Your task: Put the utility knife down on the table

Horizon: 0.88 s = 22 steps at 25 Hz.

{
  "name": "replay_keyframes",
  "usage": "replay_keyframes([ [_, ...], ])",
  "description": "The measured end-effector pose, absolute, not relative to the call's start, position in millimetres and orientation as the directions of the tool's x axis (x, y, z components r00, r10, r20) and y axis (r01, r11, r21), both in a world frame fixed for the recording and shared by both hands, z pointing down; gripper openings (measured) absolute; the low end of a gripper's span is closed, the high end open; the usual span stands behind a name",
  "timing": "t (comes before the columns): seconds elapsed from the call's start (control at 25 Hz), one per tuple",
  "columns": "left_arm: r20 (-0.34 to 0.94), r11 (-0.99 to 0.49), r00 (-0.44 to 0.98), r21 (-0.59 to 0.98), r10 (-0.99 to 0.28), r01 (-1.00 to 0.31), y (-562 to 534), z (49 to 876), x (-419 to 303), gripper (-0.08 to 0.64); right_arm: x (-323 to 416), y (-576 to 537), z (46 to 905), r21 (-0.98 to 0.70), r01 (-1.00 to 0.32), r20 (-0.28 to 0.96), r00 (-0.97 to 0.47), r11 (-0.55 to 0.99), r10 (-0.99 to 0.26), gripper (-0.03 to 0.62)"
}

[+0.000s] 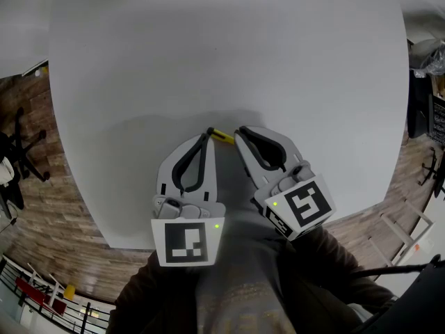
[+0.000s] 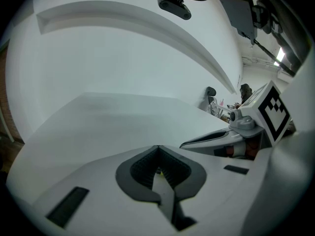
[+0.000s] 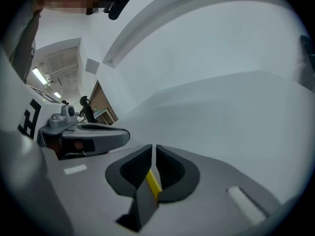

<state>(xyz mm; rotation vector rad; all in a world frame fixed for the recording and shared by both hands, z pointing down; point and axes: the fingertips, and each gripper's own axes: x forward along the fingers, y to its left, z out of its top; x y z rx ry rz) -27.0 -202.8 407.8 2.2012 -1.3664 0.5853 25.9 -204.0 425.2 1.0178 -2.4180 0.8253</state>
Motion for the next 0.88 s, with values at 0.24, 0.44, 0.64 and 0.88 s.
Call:
replay_keyframes([
  [0.24,0.571,-0.376,0.403,0.171,-0.715,-0.911,-199,402,-29,0.002,23,-200,418,-0.356,-0.737,0.536,-0.665,0.574,-0.52,0.002],
  [0.44,0.554,-0.386,0.405,0.158,-0.727,-0.909,-197,387,-27,0.002,21,-199,401,-0.352,-0.729,0.511,-0.675,0.586,-0.532,0.002],
  [0.64,0.533,-0.402,0.413,0.143,-0.738,-0.904,-194,369,-25,0.002,18,-196,378,-0.344,-0.722,0.477,-0.685,0.6,-0.551,0.002],
  [0.88,0.484,-0.412,0.417,0.124,-0.769,-0.903,-175,339,-28,0.002,8,-176,344,-0.323,-0.716,0.422,-0.694,0.619,-0.583,0.002],
])
